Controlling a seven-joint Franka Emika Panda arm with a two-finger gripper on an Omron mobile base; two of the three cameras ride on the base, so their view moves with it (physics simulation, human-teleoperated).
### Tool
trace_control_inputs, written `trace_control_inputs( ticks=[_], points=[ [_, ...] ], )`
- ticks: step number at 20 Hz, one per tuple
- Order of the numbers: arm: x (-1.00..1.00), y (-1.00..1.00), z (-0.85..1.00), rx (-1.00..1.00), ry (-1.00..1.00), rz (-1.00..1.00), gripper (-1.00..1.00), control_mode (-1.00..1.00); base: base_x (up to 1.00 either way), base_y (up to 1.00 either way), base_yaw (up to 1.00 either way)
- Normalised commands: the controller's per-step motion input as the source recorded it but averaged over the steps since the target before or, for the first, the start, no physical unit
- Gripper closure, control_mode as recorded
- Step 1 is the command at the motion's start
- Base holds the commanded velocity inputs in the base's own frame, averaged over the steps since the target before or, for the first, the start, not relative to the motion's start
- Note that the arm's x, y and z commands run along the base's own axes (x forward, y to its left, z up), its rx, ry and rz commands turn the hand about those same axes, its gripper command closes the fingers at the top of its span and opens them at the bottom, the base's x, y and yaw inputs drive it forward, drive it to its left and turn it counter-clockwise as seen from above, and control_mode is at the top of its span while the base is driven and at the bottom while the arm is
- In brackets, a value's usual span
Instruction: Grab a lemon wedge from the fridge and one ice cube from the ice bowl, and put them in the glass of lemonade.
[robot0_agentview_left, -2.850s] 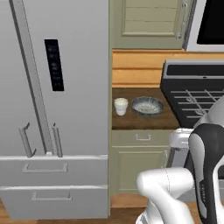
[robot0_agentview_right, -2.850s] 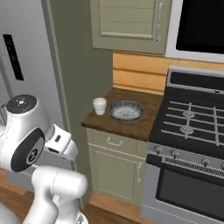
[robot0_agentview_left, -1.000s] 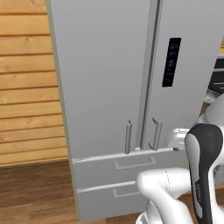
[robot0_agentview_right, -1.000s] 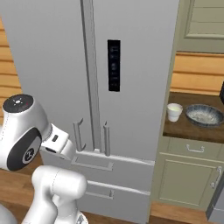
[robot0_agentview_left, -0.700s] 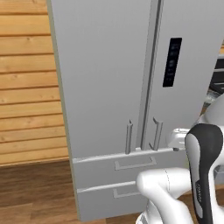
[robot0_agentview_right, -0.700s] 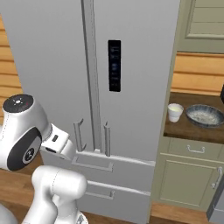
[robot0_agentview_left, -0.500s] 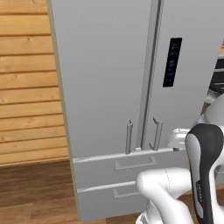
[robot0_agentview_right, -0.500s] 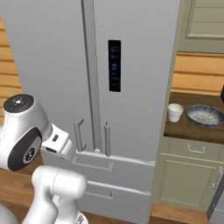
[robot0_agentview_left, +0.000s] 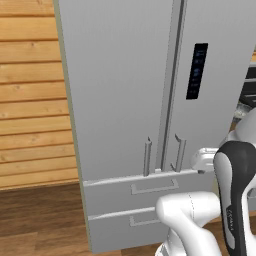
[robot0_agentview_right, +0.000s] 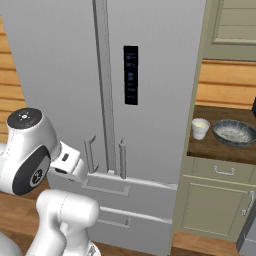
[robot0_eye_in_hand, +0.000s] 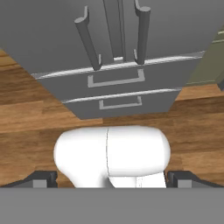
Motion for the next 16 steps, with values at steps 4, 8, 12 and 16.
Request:
trace_control_inputs(
  ticks=[4,8,12,16],
  points=[
    [0.00,0.00,0.00,0.00,0.00,0.01,-1.00,-1.00,0.00,0.00,0.00],
    [0.05,0.00,-0.04,0.00,-0.04,0.00,-1.00,-1.00,0.00,0.00,0.00],
    [0.35,-0.06,-0.02,0.00,0.00,0.02,-1.00,-1.00,0.00,0.00,0.00],
    [0.55,-0.20,-0.01,0.00,-0.03,0.00,-1.00,-1.00,0.00,0.00,0.00]
  ],
)
